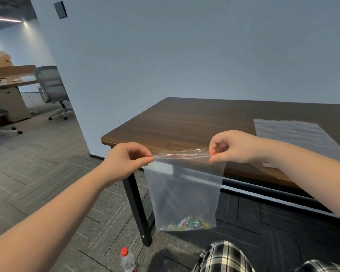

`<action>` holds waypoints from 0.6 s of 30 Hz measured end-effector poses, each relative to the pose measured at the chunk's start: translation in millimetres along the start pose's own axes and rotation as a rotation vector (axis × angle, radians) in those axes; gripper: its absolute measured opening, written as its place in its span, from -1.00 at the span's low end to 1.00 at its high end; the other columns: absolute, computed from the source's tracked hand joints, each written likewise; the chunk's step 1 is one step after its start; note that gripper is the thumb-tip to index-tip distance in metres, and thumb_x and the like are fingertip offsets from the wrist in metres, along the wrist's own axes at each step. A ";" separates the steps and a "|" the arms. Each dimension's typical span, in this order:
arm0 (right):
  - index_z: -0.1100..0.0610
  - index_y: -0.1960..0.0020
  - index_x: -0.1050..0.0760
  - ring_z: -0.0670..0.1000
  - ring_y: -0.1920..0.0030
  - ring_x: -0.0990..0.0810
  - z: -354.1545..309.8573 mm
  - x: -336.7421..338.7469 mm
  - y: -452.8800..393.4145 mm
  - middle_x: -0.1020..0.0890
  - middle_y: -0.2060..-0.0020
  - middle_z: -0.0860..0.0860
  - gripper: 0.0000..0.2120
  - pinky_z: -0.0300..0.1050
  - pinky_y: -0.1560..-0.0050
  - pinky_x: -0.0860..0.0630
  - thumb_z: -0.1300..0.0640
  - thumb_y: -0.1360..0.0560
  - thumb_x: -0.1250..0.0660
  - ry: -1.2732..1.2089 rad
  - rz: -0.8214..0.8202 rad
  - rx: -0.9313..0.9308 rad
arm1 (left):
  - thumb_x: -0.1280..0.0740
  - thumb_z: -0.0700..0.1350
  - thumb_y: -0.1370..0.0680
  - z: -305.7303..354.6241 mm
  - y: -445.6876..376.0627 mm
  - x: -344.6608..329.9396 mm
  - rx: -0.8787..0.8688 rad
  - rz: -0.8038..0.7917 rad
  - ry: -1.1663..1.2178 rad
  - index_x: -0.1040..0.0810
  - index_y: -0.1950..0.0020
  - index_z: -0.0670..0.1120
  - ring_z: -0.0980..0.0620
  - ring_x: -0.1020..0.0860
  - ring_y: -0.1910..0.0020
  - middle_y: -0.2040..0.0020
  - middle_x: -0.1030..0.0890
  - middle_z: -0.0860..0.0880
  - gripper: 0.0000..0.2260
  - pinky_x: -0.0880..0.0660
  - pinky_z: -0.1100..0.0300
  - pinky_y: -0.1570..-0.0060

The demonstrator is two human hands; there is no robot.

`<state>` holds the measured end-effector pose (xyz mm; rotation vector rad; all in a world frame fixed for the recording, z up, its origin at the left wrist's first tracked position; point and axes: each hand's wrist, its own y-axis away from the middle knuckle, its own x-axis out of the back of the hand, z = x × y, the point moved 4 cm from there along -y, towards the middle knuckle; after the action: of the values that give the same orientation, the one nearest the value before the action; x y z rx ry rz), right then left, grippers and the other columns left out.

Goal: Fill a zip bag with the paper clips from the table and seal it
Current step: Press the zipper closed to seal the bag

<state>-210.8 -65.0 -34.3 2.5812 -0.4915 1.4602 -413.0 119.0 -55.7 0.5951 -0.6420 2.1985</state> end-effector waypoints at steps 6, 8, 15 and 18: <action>-0.17 -0.33 -0.34 -0.19 -0.04 -0.58 -11.2 1.2 4.8 -0.70 0.11 -0.14 -0.40 -0.25 -0.10 -0.41 -0.09 -0.35 -0.49 -0.009 -0.101 -0.038 | -0.54 -0.19 -0.39 22.7 -4.6 -25.6 -0.051 0.070 0.075 -0.64 0.16 0.03 0.10 -0.62 0.25 0.27 -0.67 0.05 -0.84 -0.60 0.17 0.09; -0.13 -0.33 -0.38 -0.21 -0.08 -0.56 -22.8 -2.9 1.8 -0.69 0.07 -0.17 -0.36 -0.25 -0.14 -0.39 -0.17 -0.30 -0.49 -0.030 -0.062 -0.013 | -0.54 -0.18 -0.38 31.7 -6.2 -35.9 -0.059 0.081 0.059 -0.65 0.25 0.02 0.21 -0.59 0.32 0.34 -0.66 0.12 -0.87 -0.55 0.28 0.20; 0.04 0.00 -0.66 -0.17 0.18 -0.56 -45.7 -2.5 -9.0 -0.65 0.18 -0.12 -0.75 -0.29 0.08 -0.48 -0.02 -0.36 -0.49 -0.116 0.092 0.075 | -0.53 -0.17 -0.39 55.1 -12.9 -46.5 -0.061 0.085 0.089 -0.66 0.30 0.02 0.26 -0.55 0.38 0.35 -0.67 0.11 -0.88 -0.46 0.41 0.31; 0.05 0.14 -0.69 -0.19 0.24 -0.56 -44.7 -0.2 -10.7 -0.64 0.27 -0.14 -0.88 -0.34 0.17 -0.46 0.02 -0.37 -0.48 -0.160 0.140 0.079 | -0.54 -0.15 -0.37 58.0 -13.2 -44.0 -0.044 0.084 0.139 -0.68 0.29 0.00 0.14 -0.58 0.30 0.26 -0.72 -0.03 -0.91 -0.54 0.22 0.22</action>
<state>-243.3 -42.7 -10.8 2.7924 -0.6591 1.3441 -364.0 68.0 -33.8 0.3953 -0.6511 2.2747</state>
